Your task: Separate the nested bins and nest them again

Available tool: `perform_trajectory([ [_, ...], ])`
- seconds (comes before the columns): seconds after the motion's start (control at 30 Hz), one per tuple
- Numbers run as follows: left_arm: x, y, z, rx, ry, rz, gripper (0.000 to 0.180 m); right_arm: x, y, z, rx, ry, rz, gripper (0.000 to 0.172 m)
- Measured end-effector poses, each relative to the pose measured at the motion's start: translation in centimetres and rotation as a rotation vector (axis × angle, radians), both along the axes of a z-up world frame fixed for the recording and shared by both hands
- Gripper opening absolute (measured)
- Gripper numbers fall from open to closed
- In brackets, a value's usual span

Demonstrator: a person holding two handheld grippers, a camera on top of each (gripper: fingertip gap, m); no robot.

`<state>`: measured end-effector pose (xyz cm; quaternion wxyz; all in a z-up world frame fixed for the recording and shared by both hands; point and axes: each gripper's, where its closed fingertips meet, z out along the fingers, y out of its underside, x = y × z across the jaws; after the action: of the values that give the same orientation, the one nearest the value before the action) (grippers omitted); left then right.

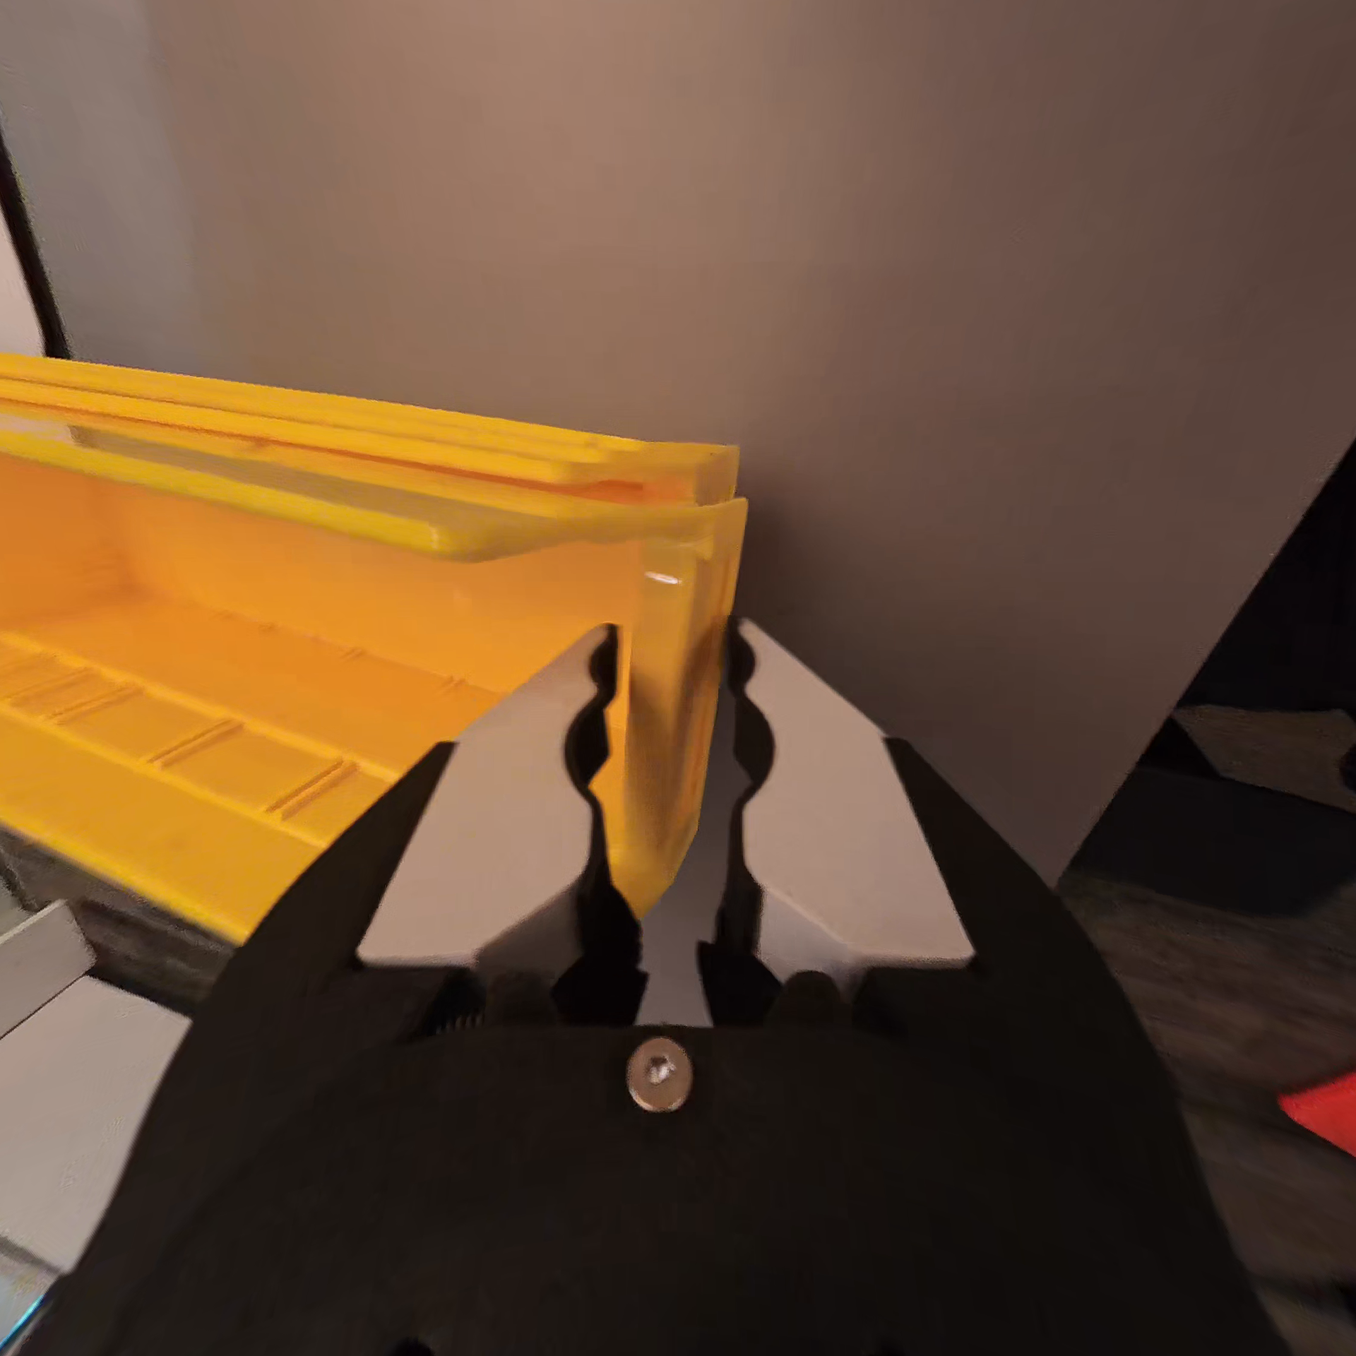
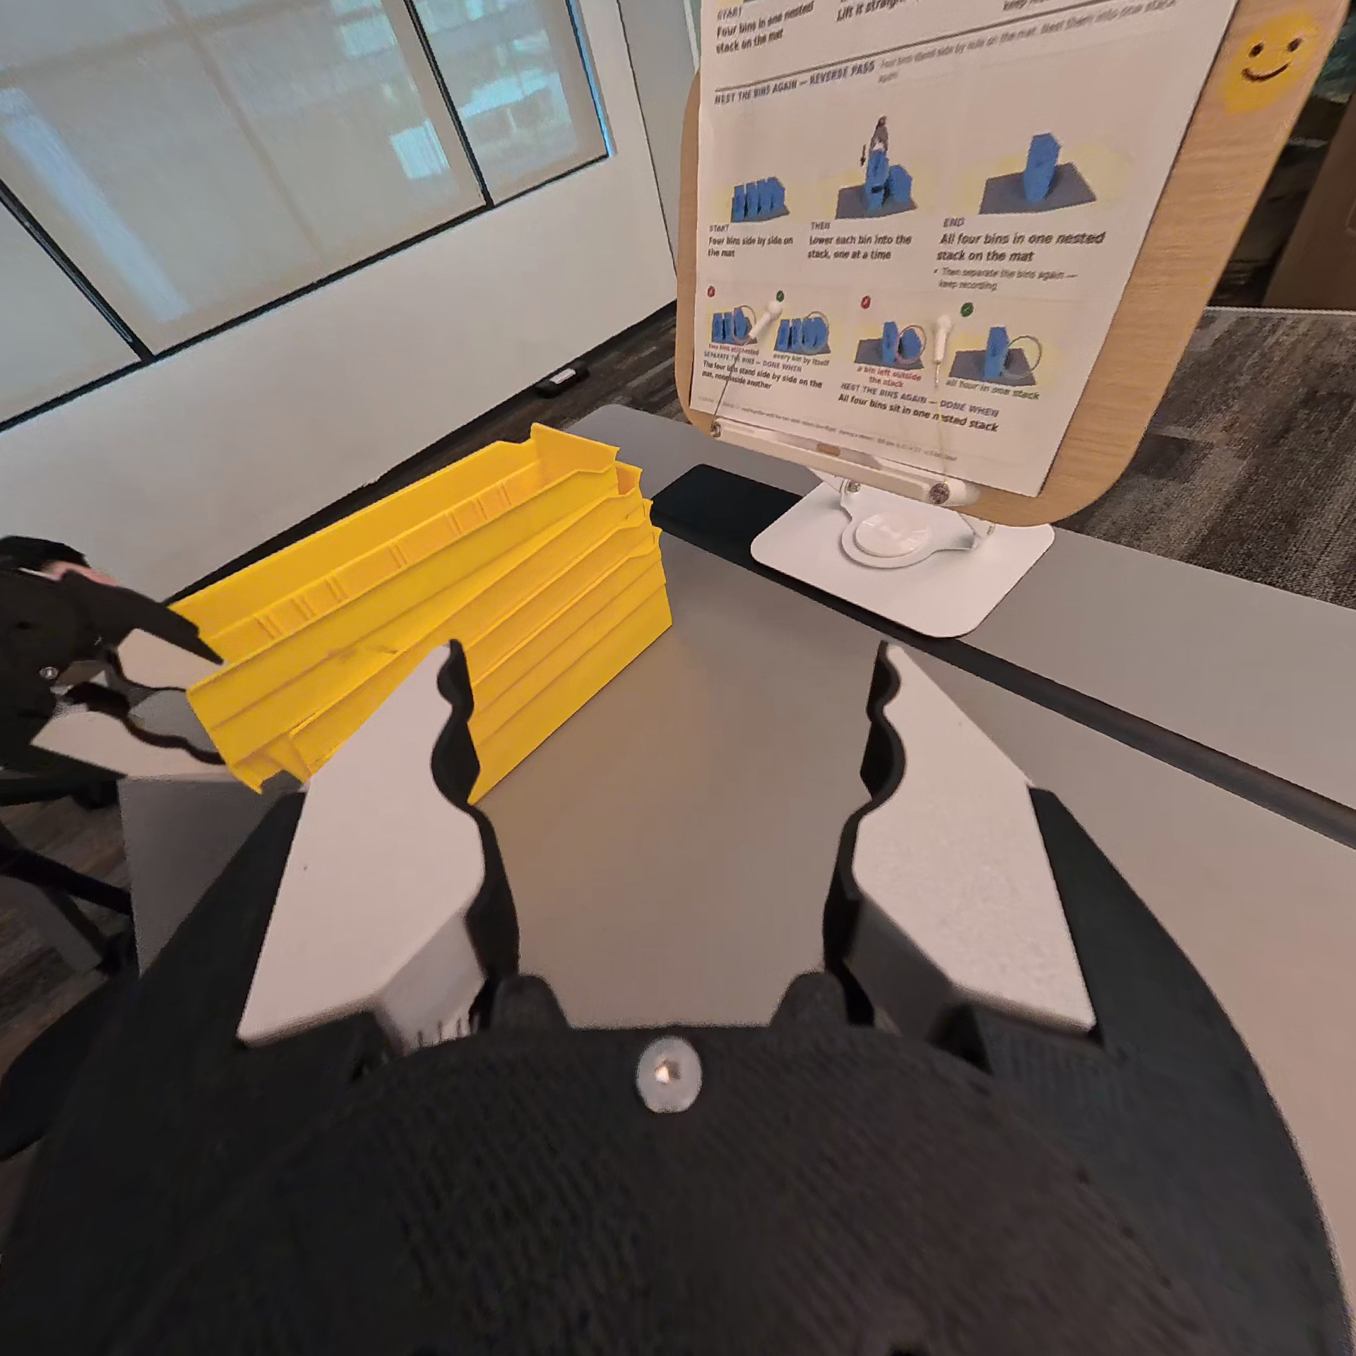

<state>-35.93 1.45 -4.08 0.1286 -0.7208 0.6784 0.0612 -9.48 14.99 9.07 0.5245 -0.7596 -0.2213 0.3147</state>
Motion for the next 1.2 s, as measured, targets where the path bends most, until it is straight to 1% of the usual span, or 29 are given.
perform_trajectory([
  [0.03, 0.0, -0.2, -0.2, -0.022, 0.005, -0.002, 0.023, -0.1, 0.0, -0.1, -0.003, -0.008, 0.005, 0.107],
  [0.13, -0.1, -0.2, -0.2, -0.03, 0.027, 0.001, 0.022, -0.4, -0.1, -0.2, 0.001, -0.019, 0.011, 0.106],
  [0.23, -0.1, -0.1, 0.2, 0.006, 0.064, -0.002, 0.023, -0.5, -0.1, -0.2, 0.0, -0.019, 0.016, 0.105],
  [0.3, -0.1, 0.0, 1.0, 0.035, 0.075, 0.004, 0.024, -0.5, -0.1, -0.3, -0.003, -0.023, 0.017, 0.105],
  [0.43, 0.2, 0.5, 3.4, 0.115, 0.06, 0.011, 0.027, -0.4, -0.2, -0.4, -0.006, -0.028, 0.021, 0.104],
  [0.5, 0.4, 0.2, 4.0, 0.132, 0.043, 0.014, 0.027, -0.5, -0.3, -0.4, -0.007, -0.026, 0.03, 0.104],
  [0.63, 0.4, -0.9, 3.6, 0.174, 0.032, 0.021, 0.028, -1.9, -0.8, -0.2, -0.005, 0.002, 0.091, 0.103],
  [0.77, 0.3, -2.4, 2.6, 0.208, 0.023, 0.026, 0.028, -3.3, -0.7, -1.1, -0.01, -0.041, 0.129, 0.099],
  [0.9, -0.1, -3.1, 1.5, 0.215, 0.003, 0.048, 0.029, -4.5, -0.6, -2.1, -0.051, -0.037, 0.163, 0.095],
  [0.93, -0.3, -3.3, 1.4, 0.2, 0.008, 0.05, 0.032, -4.7, -0.5, -2.3, -0.059, -0.04, 0.164, 0.095],
  [0.97, -0.2, -3.5, 1.6, 0.182, -0.01, 0.047, 0.042, -4.8, -0.4, -2.5, -0.065, -0.045, 0.163, 0.095],
  [1.0, 0.3, -3.8, 2.2, 0.149, -0.053, 0.04, 0.048, -4.9, -0.3, -2.7, -0.067, -0.052, 0.163, 0.095],
  [1.03, 1.0, -3.9, 3.4, 0.115, -0.118, 0.03, 0.051, -5.1, -0.3, -2.8, -0.068, -0.057, 0.165, 0.095],
  [1.1, 2.5, -3.6, 7.2, 0.064, -0.271, -0.009, 0.057, -5.1, -0.3, -2.9, -0.069, -0.064, 0.167, 0.095],
  [1.13, 2.8, -2.2, 9.5, 0.08, -0.327, -0.018, 0.055, -5.1, -0.3, -2.8, -0.066, -0.062, 0.167, 0.094],
  [1.17, 2.8, 0.5, 11.9, 0.161, -0.365, -0.01, 0.051, -5.1, -0.3, -2.8, -0.065, -0.057, 0.167, 0.094],
  [1.2, 2.2, 3.9, 14.0, 0.266, -0.371, 0.007, 0.047, -5.1, -0.3, -2.8, -0.066, -0.055, 0.167, 0.094],
])
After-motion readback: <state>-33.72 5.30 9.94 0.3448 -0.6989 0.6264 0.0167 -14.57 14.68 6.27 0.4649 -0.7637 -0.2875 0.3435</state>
